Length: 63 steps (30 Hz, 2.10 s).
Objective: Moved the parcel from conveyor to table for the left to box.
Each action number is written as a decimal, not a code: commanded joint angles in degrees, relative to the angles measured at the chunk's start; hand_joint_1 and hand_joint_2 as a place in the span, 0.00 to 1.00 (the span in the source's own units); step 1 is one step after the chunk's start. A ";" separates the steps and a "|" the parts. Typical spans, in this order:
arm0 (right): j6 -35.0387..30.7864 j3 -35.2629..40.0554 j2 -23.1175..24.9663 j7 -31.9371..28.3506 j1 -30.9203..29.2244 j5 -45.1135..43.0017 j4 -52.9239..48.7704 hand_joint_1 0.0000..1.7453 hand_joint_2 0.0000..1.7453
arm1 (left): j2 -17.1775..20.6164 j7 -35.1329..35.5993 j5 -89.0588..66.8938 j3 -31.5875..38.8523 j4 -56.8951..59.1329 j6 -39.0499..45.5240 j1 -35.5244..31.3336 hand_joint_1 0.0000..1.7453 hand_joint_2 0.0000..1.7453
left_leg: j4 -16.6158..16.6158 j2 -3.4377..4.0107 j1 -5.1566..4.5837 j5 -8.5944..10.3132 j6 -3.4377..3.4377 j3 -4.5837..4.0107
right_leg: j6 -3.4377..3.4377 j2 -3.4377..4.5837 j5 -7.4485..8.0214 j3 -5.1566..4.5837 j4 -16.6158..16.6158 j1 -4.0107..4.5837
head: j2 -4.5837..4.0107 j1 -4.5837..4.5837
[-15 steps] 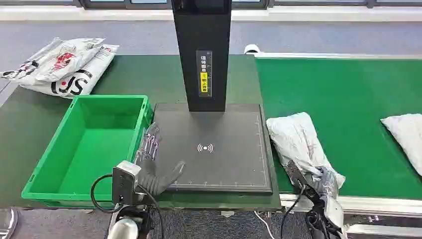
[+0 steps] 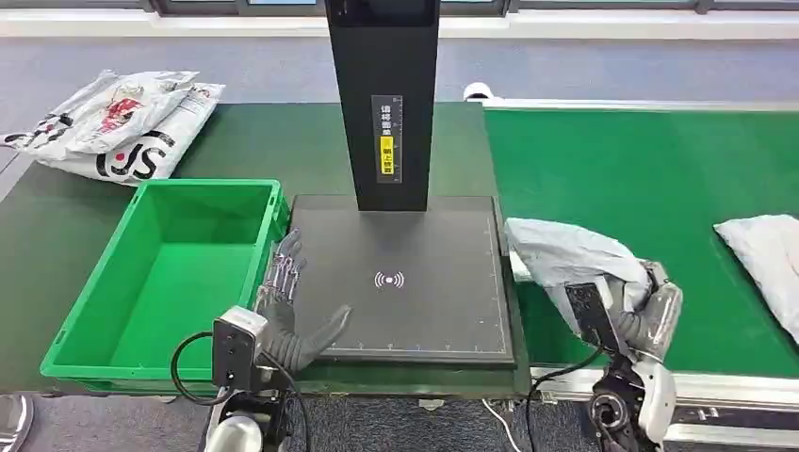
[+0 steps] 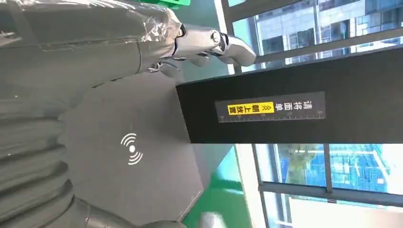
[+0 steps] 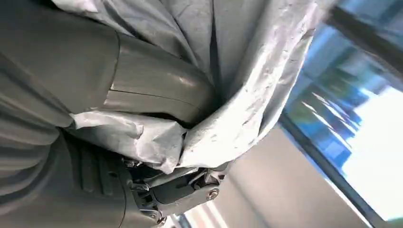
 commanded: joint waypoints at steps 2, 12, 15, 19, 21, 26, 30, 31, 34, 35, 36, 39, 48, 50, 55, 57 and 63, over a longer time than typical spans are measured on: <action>-2.72 5.81 1.02 -3.49 -0.38 -2.89 -12.12 1.00 1.00 | -0.13 -0.52 0.62 1.42 3.82 -0.30 -1.75 0.00 1.00 | -0.08 0.17 0.01 -0.04 -0.01 0.24 | -0.05 0.08 0.00 0.16 -0.08 0.04 | 0.00 0.00; 0.63 20.48 0.75 -4.91 -10.06 -1.83 -8.38 1.00 1.00 | -0.02 -2.65 2.51 0.12 7.93 -1.00 -5.55 0.00 1.00 | -0.14 0.40 0.01 -0.02 -0.02 0.35 | -0.08 0.27 0.08 0.21 -0.13 0.05 | 0.02 0.00; 1.97 24.01 1.10 -5.17 -13.94 -1.97 -3.43 1.00 1.00 | 0.12 -3.36 3.29 -0.42 9.21 -1.14 -6.81 0.00 1.00 | -0.09 0.42 0.02 0.02 -0.02 0.21 | -0.06 0.33 0.13 0.09 -0.09 0.05 | 0.02 0.00; 6.59 29.76 2.89 -4.23 -23.20 -4.22 9.88 1.00 1.00 | 0.28 -3.91 5.06 -1.95 11.97 -1.13 -9.88 0.00 1.00 | -0.15 0.55 0.03 0.07 -0.06 0.30 | -0.10 0.45 0.22 0.13 -0.14 0.08 | 0.02 0.00; 7.96 31.86 4.20 -3.86 -26.63 -5.03 16.51 1.00 1.00 | 0.24 -4.00 5.82 -2.85 13.50 -1.40 -11.58 0.00 1.00 | -0.10 0.50 0.02 0.08 -0.07 0.26 | -0.10 0.38 0.20 0.10 -0.07 0.08 | 0.00 0.00; 8.65 33.09 5.72 -3.82 -28.81 -6.76 21.94 1.00 1.00 | -0.02 -4.20 6.60 -3.53 14.83 -1.26 -13.06 0.00 1.00 | -0.12 0.20 0.03 0.19 -0.11 0.26 | -0.13 0.14 0.17 0.17 -0.06 0.09 | 0.02 -0.02; 8.59 33.33 5.31 -4.01 -28.78 -7.22 21.81 1.00 1.00 | 0.19 -4.26 6.81 -3.72 14.69 -1.14 -12.93 0.00 1.00 | -0.07 0.06 0.10 0.16 -0.09 0.20 | -0.11 0.05 0.11 0.15 -0.01 0.07 | 0.00 -0.02; 8.59 33.33 5.31 -4.01 -28.78 -7.22 21.81 1.00 1.00 | 0.19 -4.26 6.81 -3.72 14.69 -1.14 -12.93 0.00 1.00 | -0.05 0.04 0.09 0.16 -0.09 0.15 | -0.11 0.04 0.11 0.10 0.02 0.06 | 0.00 0.00; 8.59 33.33 5.31 -4.01 -28.78 -7.22 21.81 1.00 1.00 | 0.19 -4.26 6.81 -3.72 14.69 -1.14 -12.93 0.00 1.00 | -0.04 0.01 0.10 0.17 -0.10 0.11 | -0.11 0.01 0.11 0.07 0.02 0.07 | 0.00 0.00; 8.59 33.33 5.31 -4.01 -28.78 -7.22 21.81 1.00 1.00 | 0.19 -4.26 6.81 -3.72 14.69 -1.14 -12.93 0.00 1.00 | -0.08 0.06 0.12 0.16 -0.09 0.19 | -0.12 0.03 0.12 0.15 -0.03 0.09 | 0.00 -0.02; 8.59 33.33 5.31 -4.01 -28.78 -7.22 21.81 1.00 1.00 | 0.19 -4.26 6.81 -3.72 14.69 -1.14 -12.93 0.00 1.00 | -0.06 0.03 0.08 0.17 -0.09 0.11 | -0.12 0.01 0.11 0.07 0.01 0.05 | 0.02 0.00; 8.59 33.33 5.31 -4.01 -28.78 -7.22 21.81 1.00 1.00 | 0.19 -4.26 6.81 -3.72 14.69 -1.14 -12.93 0.00 1.00 | -0.08 0.06 0.10 0.17 -0.10 0.15 | -0.13 0.02 0.13 0.10 -0.02 0.07 | 0.02 0.00; 9.68 33.97 5.21 -3.67 -29.11 -7.96 22.20 1.00 1.00 | 0.34 -4.34 7.15 -3.98 14.67 -0.90 -13.05 0.00 1.00 | -0.09 0.04 0.11 0.16 -0.09 0.16 | -0.11 0.00 0.11 0.12 -0.05 0.10 | 0.02 0.00; 11.00 34.47 5.77 -3.24 -29.86 -9.10 23.88 1.00 1.00 | 0.36 -4.37 7.50 -4.24 14.92 -0.65 -13.44 0.00 1.00 | -0.02 0.02 0.09 0.17 -0.10 0.02 | -0.11 0.02 0.11 -0.03 0.05 0.07 | 0.02 -0.02; 13.36 36.01 7.60 -0.56 -33.71 -10.25 34.04 1.00 1.00 | 0.59 -4.38 8.22 -4.66 15.06 -0.31 -13.73 0.00 1.00 | -0.05 0.15 0.09 0.16 -0.11 0.13 | -0.12 0.12 0.13 0.03 0.03 0.07 | 0.02 0.00; 13.06 36.48 7.37 0.49 -33.74 -9.36 35.67 0.00 1.00 | 0.64 -4.33 8.33 -4.55 14.82 -0.33 -13.50 0.00 1.00 | -0.09 0.13 0.13 0.18 -0.11 0.15 | -0.13 0.07 0.15 0.07 -0.03 0.11 | 0.00 -0.02; 13.01 35.33 6.57 0.80 -32.87 -10.18 34.59 0.00 1.00 | 0.99 -4.19 8.42 -4.10 14.25 -0.06 -12.71 0.00 1.00 | -0.08 0.04 0.10 0.16 -0.09 0.15 | -0.11 0.00 0.10 0.10 -0.03 0.09 | 0.02 0.00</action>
